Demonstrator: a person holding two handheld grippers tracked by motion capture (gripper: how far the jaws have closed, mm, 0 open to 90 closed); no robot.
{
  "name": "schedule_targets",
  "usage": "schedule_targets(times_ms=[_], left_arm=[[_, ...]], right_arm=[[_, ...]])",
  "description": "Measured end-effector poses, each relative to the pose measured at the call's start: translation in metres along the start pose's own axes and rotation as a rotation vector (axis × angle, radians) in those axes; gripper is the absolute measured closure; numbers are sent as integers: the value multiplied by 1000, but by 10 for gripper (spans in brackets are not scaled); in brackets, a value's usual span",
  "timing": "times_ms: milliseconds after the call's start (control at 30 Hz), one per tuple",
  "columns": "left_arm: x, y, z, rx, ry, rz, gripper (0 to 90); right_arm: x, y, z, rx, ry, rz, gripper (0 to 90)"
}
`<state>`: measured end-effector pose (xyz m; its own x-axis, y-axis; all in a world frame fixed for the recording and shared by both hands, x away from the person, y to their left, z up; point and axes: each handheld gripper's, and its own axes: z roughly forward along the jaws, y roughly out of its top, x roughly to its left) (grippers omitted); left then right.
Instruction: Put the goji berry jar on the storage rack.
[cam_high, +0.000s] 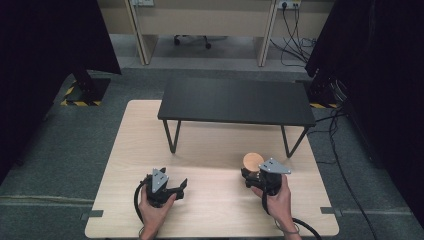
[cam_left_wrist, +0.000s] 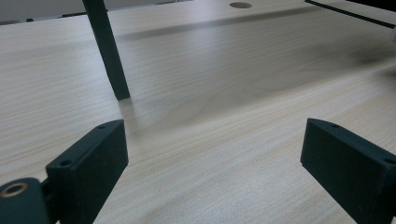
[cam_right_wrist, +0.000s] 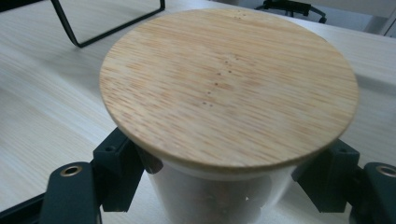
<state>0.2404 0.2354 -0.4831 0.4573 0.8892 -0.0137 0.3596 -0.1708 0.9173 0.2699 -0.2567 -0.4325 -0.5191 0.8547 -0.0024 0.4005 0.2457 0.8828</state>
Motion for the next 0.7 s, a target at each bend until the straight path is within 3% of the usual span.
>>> schedule_targets(times_ms=[700], left_arm=[[-1, 0, 0, -2, 2, 1, 67]], right_arm=[[5, 29, -18, -55, -2, -2, 260]])
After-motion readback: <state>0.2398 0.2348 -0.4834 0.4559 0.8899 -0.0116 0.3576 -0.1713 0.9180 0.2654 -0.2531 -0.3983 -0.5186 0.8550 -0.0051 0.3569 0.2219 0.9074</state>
